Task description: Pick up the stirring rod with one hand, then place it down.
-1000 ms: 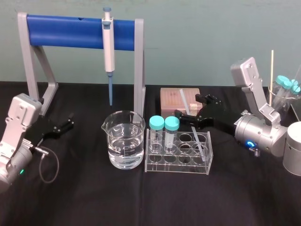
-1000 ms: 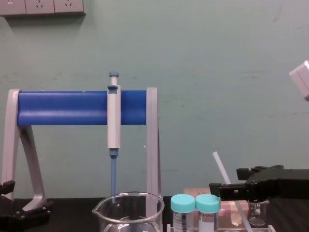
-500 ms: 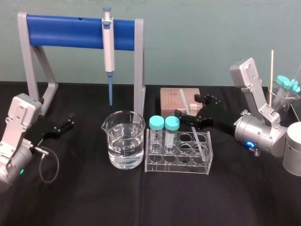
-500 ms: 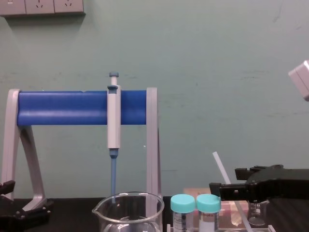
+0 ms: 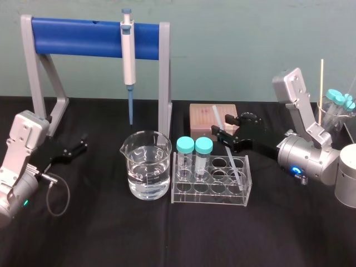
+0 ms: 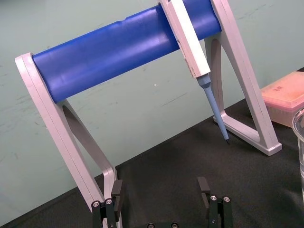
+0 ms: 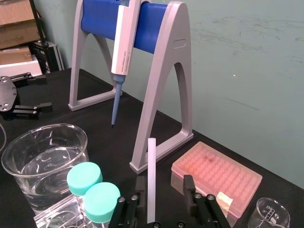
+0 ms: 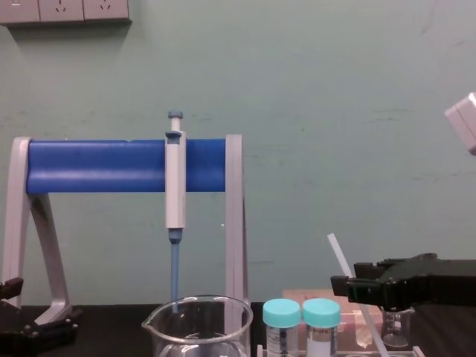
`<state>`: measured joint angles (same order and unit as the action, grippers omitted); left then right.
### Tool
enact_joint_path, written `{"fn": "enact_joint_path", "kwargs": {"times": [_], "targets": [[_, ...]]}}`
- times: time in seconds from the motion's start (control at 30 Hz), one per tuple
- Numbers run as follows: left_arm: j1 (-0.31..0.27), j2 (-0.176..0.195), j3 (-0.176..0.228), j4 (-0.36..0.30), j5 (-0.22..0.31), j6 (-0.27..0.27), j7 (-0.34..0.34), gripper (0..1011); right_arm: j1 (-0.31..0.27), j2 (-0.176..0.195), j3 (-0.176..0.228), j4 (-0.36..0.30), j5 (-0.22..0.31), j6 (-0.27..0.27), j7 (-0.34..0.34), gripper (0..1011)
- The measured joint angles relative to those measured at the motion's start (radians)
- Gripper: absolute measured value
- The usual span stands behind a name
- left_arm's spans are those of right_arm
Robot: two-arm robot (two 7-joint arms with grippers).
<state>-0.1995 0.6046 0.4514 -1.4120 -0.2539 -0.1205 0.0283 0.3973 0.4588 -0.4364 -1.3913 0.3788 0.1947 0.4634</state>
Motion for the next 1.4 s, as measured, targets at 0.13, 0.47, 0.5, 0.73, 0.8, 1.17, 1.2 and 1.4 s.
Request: {"fn": "enact_joint_path", "kwargs": {"times": [0.13,0.47,0.5,0.73,0.8,1.17,1.2,1.4], "targets": [[0.000,0.000,0.000,0.000,0.000,0.000,0.000,1000,0.000,0.000,0.000,0.000,0.000,0.000,0.000,420],[0.000,0.000,0.000,0.000,0.000,0.000,0.000,1000,0.000,0.000,0.000,0.000,0.001,0.000,0.000,98],[0.000,0.000,0.000,0.000,0.000,0.000,0.000,1000,0.000,0.000,0.000,0.000,0.001,0.000,0.000,91],[0.000,0.000,0.000,0.000,0.000,0.000,0.000,1000,0.000,0.000,0.000,0.000,0.001,0.000,0.000,73],[0.000,0.000,0.000,0.000,0.000,0.000,0.000,1000,0.000,0.000,0.000,0.000,0.001,0.000,0.000,73],[0.000,0.000,0.000,0.000,0.000,0.000,0.000,1000,-0.015,-0.004,0.016,-0.005,0.014,-0.033,0.000,73],[0.000,0.000,0.000,0.000,0.000,0.000,0.000,1000,-0.020,-0.006,0.021,-0.007,0.018,-0.045,0.000,73],[0.000,0.000,0.000,0.000,0.000,0.000,0.000,1000,-0.039,-0.013,0.042,-0.010,0.046,-0.086,0.010,73]]}}
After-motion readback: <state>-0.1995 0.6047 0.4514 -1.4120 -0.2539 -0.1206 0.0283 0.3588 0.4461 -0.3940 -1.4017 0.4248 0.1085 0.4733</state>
